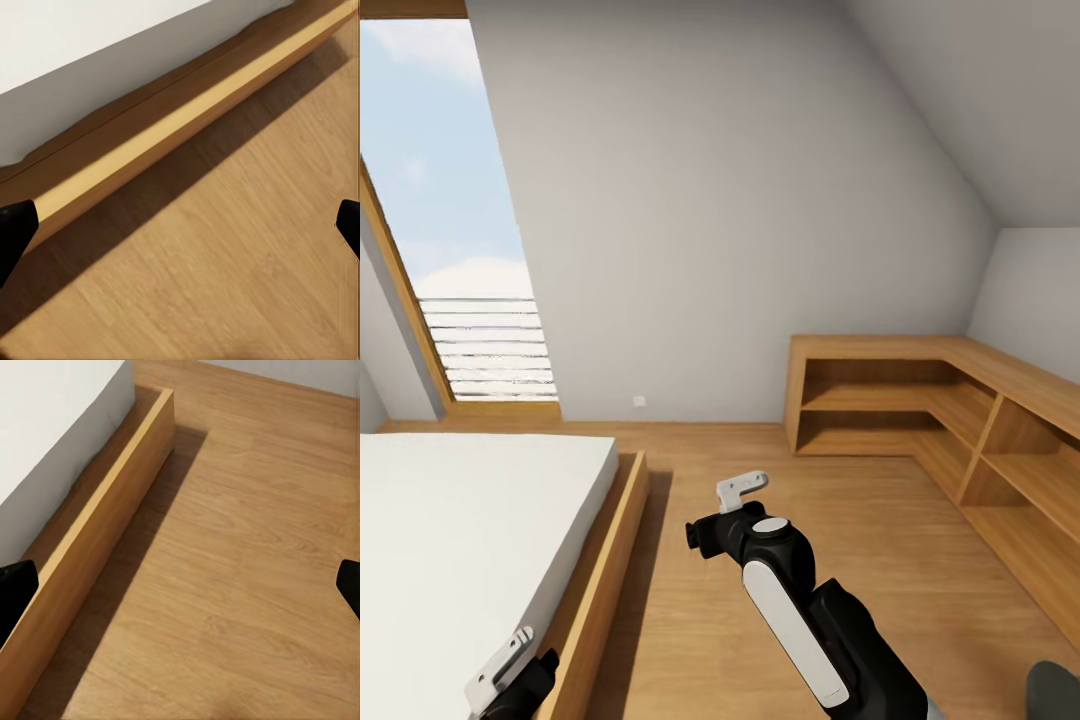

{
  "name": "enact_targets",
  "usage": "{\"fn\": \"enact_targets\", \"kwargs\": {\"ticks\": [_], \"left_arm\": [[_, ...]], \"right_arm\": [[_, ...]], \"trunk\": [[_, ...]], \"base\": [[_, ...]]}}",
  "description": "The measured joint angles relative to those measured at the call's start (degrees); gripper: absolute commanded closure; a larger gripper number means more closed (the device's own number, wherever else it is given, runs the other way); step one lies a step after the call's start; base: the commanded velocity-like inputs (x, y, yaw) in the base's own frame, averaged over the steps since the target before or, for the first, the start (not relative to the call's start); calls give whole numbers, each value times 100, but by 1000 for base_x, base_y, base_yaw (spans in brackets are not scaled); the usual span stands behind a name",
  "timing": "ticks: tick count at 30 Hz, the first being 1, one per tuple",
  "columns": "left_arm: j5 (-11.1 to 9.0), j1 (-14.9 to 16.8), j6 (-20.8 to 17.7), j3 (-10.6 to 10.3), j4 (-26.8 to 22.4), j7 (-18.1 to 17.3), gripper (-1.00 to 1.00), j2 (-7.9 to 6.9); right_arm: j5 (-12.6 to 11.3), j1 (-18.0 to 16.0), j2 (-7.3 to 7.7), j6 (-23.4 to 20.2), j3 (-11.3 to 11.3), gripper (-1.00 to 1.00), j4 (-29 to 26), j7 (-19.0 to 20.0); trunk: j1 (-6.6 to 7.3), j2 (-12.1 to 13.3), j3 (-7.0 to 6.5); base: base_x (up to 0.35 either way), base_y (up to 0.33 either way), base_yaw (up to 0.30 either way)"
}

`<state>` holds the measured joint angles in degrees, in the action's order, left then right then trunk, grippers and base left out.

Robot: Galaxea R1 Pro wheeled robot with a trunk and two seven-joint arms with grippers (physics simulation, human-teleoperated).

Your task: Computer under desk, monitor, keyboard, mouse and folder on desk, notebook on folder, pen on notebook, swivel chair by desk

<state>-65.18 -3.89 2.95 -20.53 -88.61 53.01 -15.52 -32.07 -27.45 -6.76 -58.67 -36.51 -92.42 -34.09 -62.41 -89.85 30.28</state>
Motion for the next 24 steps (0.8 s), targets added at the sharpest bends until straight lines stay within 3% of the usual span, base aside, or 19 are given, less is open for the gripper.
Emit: {"fn": "enact_targets", "kwargs": {"ticks": [24], "left_arm": [[0, 0, -1, -4, 5, -1, -100, 1]], "right_arm": [[8, 0, -4, -7, 18, -100, -1, -20]], "trunk": [[0, 0, 0]], "base": [[341, 0, 0]]}}
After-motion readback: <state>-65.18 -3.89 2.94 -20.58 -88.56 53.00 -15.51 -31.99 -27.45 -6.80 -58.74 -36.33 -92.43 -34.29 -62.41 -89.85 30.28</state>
